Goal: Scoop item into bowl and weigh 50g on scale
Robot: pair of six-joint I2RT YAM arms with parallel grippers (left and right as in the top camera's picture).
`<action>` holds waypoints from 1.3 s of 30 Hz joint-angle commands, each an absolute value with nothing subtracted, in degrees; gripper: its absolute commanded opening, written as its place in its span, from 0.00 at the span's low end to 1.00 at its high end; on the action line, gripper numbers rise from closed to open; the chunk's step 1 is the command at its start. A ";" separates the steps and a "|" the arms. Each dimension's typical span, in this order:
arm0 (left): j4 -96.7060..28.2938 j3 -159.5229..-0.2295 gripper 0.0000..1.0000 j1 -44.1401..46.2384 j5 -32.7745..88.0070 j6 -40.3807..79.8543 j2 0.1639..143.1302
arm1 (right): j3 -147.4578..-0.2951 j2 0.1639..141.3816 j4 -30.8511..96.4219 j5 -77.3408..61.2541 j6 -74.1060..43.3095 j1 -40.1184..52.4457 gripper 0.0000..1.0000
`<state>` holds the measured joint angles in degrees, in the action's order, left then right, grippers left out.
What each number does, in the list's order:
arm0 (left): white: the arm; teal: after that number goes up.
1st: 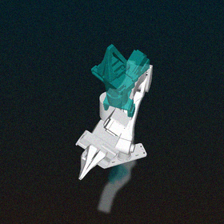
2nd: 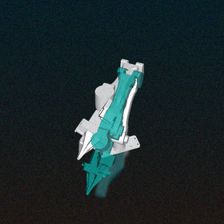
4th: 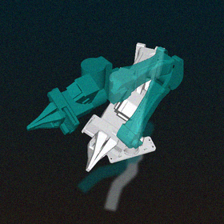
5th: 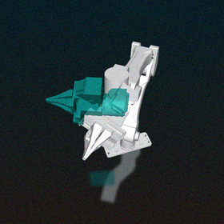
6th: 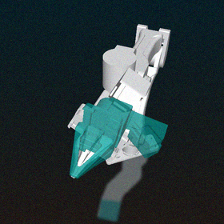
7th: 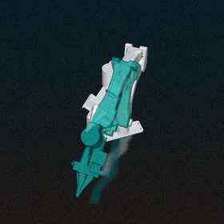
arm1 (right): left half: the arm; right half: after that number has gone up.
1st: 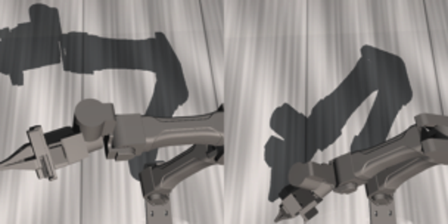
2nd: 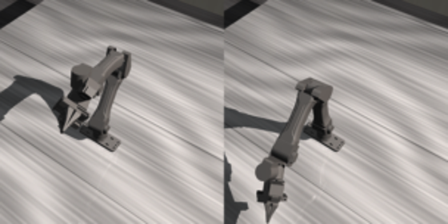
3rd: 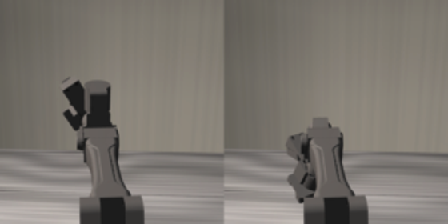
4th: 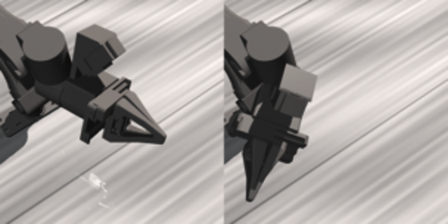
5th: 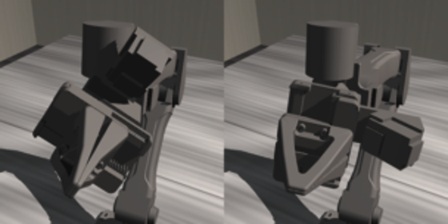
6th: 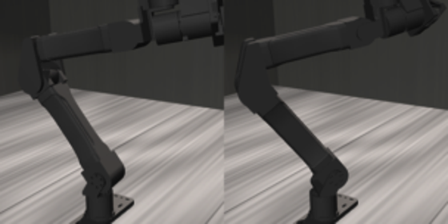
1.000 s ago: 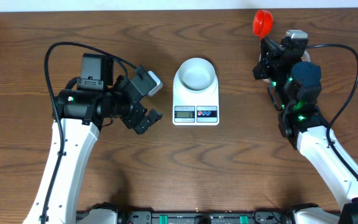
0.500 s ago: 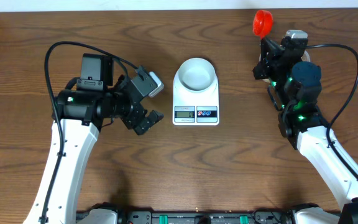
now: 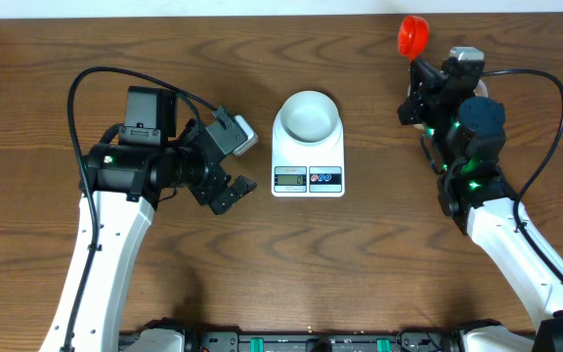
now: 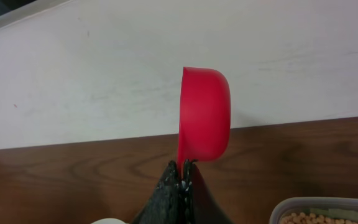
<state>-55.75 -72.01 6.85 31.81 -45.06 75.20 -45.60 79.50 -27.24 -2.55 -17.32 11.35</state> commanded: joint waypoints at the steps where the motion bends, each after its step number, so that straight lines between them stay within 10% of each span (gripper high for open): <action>1: -56.12 -72.62 0.98 6.66 32.34 -45.84 74.48 | -46.87 79.83 -27.38 -2.09 -16.62 10.85 0.01; 39: -56.12 -72.62 0.98 6.66 32.34 -45.84 74.48 | -49.28 79.77 -16.21 -2.26 -8.82 10.22 0.01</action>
<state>-55.77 -72.01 6.85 31.81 -45.06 75.20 -46.09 79.50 -19.94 -2.55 -10.59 11.27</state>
